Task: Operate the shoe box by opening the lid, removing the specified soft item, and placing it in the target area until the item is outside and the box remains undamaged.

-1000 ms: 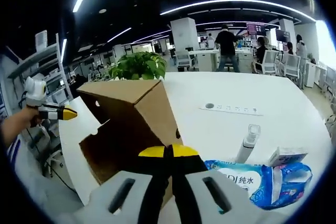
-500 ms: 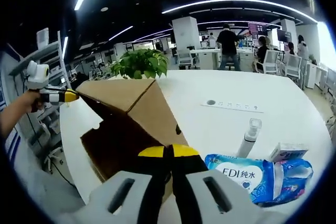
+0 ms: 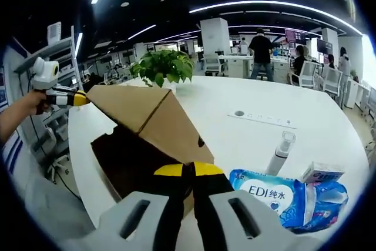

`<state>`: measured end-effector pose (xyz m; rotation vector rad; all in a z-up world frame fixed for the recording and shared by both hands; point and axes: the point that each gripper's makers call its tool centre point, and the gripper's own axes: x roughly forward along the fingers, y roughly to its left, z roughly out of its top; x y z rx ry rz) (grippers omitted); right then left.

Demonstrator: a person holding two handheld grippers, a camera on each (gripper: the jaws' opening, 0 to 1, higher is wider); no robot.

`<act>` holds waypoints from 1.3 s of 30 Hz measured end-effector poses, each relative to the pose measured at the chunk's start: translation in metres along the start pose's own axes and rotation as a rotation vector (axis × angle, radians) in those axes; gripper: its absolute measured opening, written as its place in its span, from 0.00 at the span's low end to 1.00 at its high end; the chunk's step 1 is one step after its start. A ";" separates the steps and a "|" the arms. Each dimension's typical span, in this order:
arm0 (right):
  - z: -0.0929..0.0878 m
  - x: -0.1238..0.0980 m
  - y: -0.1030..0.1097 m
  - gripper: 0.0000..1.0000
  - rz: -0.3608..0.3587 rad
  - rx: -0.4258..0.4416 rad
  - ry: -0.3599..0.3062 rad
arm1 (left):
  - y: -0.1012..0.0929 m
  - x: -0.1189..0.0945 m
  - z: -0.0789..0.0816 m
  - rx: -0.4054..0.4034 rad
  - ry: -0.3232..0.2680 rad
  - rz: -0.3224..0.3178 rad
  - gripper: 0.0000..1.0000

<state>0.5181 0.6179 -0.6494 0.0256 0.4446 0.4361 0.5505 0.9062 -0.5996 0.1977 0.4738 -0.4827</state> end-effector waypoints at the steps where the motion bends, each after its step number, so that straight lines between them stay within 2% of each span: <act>1: -0.001 0.000 0.000 0.02 0.001 -0.004 0.001 | -0.001 0.000 -0.001 0.000 0.001 0.000 0.10; 7: -0.006 -0.002 0.005 0.04 0.016 -0.042 0.009 | -0.003 -0.002 -0.009 -0.001 0.012 -0.004 0.11; 19: -0.020 -0.012 0.027 0.19 0.094 -0.131 0.014 | -0.009 -0.007 -0.037 -0.010 0.057 -0.016 0.13; 29: -0.027 -0.018 0.039 0.26 0.153 -0.121 0.018 | -0.015 -0.008 -0.058 -0.012 0.091 -0.026 0.14; 39: -0.046 -0.020 0.050 0.35 0.202 -0.105 0.048 | -0.025 -0.008 -0.079 0.011 0.127 -0.057 0.20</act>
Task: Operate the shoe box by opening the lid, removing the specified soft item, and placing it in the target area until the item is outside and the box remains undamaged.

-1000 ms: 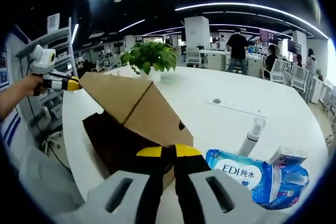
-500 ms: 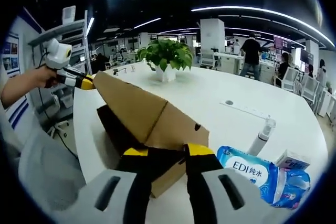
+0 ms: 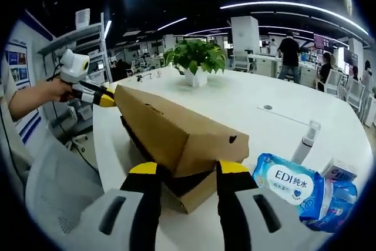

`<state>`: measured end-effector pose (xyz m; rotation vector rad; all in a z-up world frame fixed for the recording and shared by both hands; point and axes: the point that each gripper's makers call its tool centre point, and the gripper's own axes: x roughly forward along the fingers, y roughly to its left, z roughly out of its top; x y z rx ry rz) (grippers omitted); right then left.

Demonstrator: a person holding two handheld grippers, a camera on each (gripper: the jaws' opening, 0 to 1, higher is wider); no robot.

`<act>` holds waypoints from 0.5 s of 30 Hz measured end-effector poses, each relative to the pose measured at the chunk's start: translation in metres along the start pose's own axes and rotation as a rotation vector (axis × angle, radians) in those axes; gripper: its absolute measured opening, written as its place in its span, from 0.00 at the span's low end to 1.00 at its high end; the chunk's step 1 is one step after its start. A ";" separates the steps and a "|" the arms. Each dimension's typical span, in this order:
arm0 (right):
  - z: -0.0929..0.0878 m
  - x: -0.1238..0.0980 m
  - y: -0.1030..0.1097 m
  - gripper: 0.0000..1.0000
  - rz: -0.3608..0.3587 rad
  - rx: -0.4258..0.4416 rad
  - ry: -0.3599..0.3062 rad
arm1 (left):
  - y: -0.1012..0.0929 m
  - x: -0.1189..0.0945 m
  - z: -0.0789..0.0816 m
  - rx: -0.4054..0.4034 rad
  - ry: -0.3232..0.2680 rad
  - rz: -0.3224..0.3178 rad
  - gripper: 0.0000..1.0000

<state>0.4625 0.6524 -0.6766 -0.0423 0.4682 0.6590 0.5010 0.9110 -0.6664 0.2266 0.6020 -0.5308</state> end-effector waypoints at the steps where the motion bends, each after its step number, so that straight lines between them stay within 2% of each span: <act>1: -0.002 0.000 0.001 0.35 0.004 0.001 0.004 | -0.001 0.001 -0.003 -0.002 0.006 -0.004 0.20; 15: -0.020 0.006 0.005 0.40 0.036 0.002 0.051 | -0.009 0.010 -0.026 -0.006 0.060 -0.040 0.24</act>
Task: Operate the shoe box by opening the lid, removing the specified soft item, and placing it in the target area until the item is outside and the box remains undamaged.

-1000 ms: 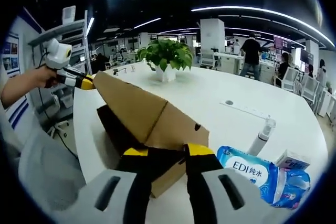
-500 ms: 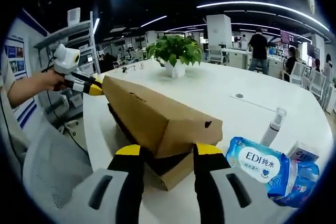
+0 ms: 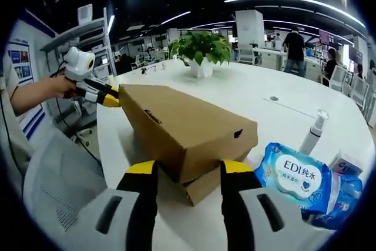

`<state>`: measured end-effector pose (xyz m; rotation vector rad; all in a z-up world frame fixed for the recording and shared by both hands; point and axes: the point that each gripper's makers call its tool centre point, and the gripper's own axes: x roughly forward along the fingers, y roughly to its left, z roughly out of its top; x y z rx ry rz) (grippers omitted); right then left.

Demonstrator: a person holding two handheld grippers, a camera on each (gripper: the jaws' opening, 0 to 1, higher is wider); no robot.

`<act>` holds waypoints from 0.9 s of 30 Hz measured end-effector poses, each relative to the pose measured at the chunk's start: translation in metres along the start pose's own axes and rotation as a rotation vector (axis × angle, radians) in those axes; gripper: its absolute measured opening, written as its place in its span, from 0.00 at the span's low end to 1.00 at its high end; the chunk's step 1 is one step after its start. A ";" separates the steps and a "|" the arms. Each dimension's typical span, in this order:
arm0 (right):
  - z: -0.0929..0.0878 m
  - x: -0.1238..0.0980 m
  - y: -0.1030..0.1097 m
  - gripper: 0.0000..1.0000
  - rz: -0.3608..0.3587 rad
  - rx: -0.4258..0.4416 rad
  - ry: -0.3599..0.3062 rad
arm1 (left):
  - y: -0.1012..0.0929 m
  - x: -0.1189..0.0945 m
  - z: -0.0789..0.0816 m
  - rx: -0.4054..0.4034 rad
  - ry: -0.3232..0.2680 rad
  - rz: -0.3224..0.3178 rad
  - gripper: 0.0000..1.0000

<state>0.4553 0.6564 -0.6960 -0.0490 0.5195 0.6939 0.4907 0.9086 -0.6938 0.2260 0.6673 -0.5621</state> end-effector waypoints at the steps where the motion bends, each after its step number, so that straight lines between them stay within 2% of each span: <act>1: -0.002 0.000 0.000 0.40 0.000 -0.011 0.007 | 0.000 0.001 -0.001 -0.001 0.004 -0.003 0.24; 11: -0.013 0.005 0.000 0.41 0.008 0.024 0.034 | -0.007 0.010 -0.020 0.004 0.059 -0.026 0.25; 27: -0.027 0.013 -0.002 0.40 -0.002 0.036 0.076 | -0.011 0.023 -0.035 -0.017 0.103 -0.042 0.28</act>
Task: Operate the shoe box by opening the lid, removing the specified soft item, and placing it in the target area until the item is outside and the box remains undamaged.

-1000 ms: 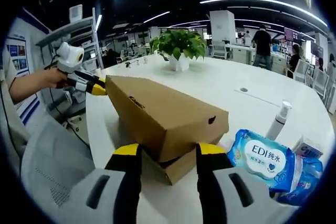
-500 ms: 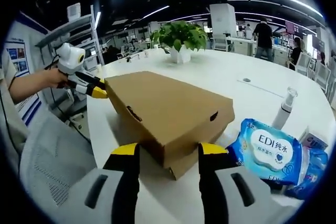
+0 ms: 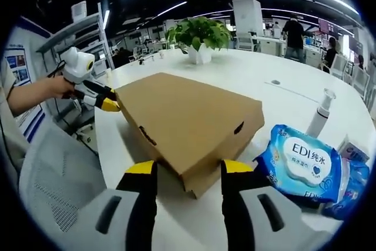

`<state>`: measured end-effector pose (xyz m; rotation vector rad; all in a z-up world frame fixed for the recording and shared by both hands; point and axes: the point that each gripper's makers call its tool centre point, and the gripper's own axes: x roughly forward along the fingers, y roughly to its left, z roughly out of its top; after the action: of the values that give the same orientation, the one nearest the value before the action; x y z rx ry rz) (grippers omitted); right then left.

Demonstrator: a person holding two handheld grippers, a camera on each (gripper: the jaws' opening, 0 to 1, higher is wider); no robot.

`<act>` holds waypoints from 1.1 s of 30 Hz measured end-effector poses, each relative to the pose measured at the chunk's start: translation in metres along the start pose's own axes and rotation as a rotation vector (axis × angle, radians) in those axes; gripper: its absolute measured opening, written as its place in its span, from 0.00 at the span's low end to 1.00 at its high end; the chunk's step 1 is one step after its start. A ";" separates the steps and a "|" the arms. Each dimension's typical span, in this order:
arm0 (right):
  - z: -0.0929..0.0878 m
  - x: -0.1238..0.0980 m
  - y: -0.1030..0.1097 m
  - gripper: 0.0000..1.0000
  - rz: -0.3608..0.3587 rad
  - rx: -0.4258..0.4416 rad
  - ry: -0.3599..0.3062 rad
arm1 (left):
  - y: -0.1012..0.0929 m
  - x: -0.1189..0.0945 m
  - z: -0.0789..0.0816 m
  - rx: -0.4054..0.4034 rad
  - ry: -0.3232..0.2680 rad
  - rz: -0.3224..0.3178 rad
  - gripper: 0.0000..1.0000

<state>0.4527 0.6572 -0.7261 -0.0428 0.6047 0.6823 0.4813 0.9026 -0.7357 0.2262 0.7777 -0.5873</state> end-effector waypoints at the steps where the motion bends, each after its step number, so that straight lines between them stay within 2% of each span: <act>1: -0.001 0.001 0.000 0.40 -0.001 -0.005 0.003 | 0.000 0.001 0.000 -0.004 0.001 -0.001 0.28; 13: -0.008 0.007 -0.002 0.38 -0.016 -0.052 0.034 | 0.000 0.009 -0.007 -0.010 0.036 0.003 0.27; 22: -0.009 0.007 -0.003 0.37 -0.014 -0.056 0.039 | 0.001 0.011 -0.007 -0.015 0.055 0.001 0.27; 33: -0.003 0.012 -0.015 0.37 -0.011 -0.061 0.045 | 0.003 0.018 0.001 -0.009 0.070 0.001 0.26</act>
<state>0.4676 0.6519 -0.7377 -0.1180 0.6265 0.6902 0.4942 0.8974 -0.7482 0.2399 0.8475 -0.5768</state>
